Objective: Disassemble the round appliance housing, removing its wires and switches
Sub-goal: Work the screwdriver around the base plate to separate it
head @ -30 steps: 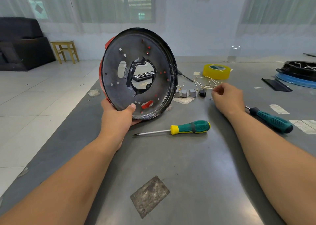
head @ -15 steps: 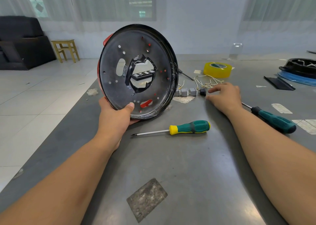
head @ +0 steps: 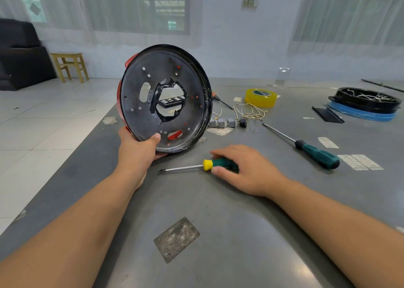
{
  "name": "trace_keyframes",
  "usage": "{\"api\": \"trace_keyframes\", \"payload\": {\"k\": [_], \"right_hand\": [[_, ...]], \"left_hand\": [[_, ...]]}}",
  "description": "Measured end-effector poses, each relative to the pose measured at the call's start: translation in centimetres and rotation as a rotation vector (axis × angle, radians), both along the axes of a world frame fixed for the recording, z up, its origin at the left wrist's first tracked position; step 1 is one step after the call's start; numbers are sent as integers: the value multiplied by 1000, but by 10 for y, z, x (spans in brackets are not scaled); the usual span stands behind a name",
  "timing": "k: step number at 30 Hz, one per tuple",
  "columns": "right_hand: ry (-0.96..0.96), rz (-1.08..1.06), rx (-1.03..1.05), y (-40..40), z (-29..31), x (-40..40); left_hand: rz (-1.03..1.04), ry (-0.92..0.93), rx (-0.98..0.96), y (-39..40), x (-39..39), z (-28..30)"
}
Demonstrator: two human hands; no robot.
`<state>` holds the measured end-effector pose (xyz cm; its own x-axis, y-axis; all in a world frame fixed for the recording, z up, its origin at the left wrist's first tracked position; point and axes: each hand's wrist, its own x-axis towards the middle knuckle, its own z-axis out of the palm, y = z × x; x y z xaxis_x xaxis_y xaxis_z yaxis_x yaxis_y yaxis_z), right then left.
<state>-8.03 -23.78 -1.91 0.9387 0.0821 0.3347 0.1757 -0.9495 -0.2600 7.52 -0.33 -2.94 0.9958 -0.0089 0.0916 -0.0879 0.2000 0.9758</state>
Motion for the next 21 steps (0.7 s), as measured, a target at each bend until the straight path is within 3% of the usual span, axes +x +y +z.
{"api": "trace_keyframes", "payload": {"k": [8, 16, 21], "right_hand": [[-37, -31, -65, -7, 4, 2], [-241, -661, -138, -88, 17, -12], [-224, -951, -221, -118, 16, -16]], "left_hand": [[1, 14, -103, 1, -7, 5], [-1, 42, -204, 2, -5, 8], [-37, 28, -161, 1, -4, 5]]}}
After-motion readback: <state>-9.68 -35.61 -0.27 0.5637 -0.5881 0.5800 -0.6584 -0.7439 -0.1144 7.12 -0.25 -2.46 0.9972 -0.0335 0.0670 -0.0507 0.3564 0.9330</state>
